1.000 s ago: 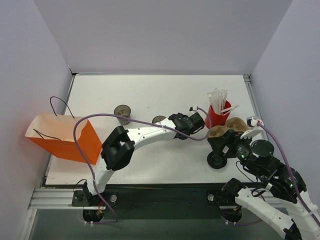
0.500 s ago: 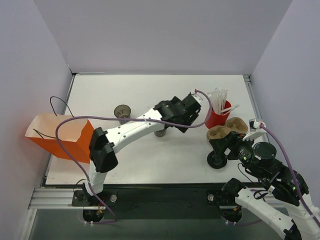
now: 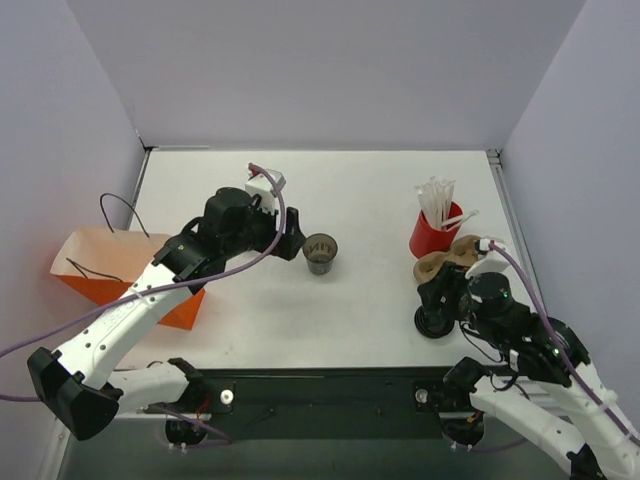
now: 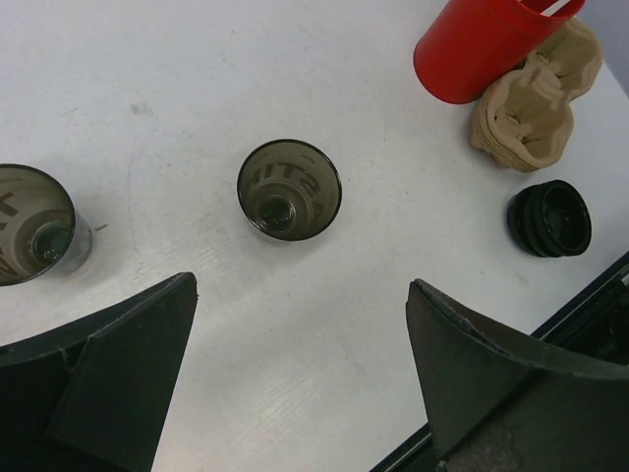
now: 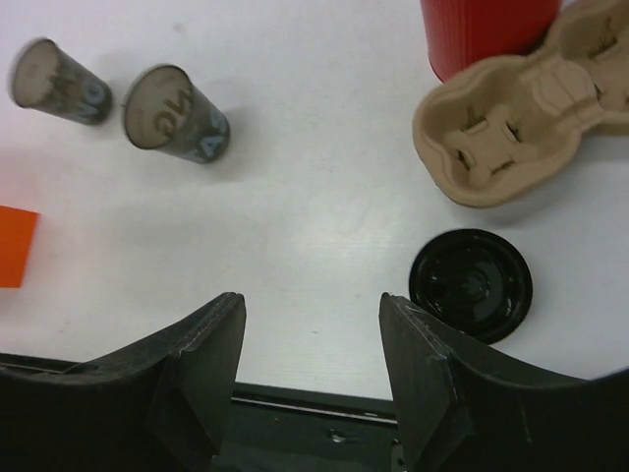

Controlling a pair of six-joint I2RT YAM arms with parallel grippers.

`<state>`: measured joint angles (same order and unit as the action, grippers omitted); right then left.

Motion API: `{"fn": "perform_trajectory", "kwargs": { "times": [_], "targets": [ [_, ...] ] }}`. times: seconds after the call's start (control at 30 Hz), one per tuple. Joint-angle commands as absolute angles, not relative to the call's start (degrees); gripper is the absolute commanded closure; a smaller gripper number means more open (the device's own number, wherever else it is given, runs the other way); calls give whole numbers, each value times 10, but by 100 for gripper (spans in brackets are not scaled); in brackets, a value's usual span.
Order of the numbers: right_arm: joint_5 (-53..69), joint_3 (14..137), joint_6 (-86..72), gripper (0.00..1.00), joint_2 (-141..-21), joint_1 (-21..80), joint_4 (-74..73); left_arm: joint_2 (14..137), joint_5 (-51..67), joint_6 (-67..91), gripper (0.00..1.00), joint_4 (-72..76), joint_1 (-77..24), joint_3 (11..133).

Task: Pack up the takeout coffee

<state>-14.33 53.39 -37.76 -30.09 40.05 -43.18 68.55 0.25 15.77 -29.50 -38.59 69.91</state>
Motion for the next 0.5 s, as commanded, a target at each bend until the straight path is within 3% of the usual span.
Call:
{"fn": "perform_trajectory", "kwargs": {
  "times": [0.0,0.3,0.47],
  "targets": [
    [-185,502,-401,44,-351,395,-461,607,70,146,3,-167,-372,629],
    [-198,461,-407,47,-475,374,-451,549,83,86,3,-107,-367,509],
    [-138,423,-375,50,-508,313,-418,546,94,91,3,-106,-367,499]
  ]
}}
